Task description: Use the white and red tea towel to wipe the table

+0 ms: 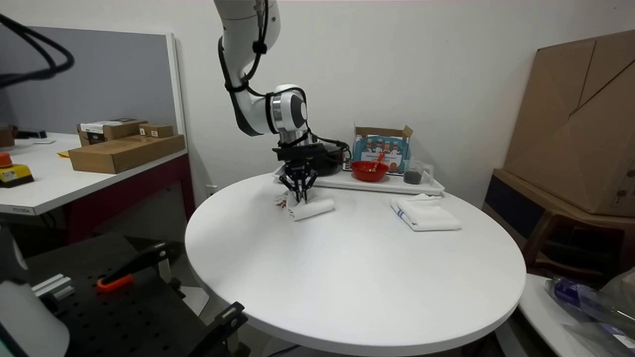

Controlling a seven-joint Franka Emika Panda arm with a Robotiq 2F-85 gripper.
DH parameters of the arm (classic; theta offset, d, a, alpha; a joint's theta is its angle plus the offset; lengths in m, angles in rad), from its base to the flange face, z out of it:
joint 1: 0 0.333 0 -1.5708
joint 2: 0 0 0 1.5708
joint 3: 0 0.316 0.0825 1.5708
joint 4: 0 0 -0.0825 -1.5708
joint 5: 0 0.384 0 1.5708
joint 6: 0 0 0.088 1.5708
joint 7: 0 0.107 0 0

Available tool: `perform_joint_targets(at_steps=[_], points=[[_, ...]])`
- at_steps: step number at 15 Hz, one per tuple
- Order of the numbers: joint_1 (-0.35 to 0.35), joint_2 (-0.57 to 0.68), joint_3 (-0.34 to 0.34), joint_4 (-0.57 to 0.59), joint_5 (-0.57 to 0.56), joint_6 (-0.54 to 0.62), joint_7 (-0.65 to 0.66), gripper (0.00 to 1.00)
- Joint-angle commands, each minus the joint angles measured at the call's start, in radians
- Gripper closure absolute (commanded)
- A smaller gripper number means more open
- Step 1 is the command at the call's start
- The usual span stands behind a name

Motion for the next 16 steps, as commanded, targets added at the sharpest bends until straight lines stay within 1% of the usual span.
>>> perform_joint_targets(at_steps=[1,4,8,12,16], points=[[0.003,0.113,0.022,0.167,-0.006,-0.064,-0.049,0.95],[0.022,0.149,0.04,0.233,-0.004,-0.097,-0.065,0.95],[0.059,0.176,0.074,0.277,0.0,-0.115,-0.096,0.95],[0.083,0.176,0.107,0.264,0.01,-0.15,-0.131,0.95],[0.073,0.155,0.116,0.231,0.015,-0.19,-0.153,0.95]])
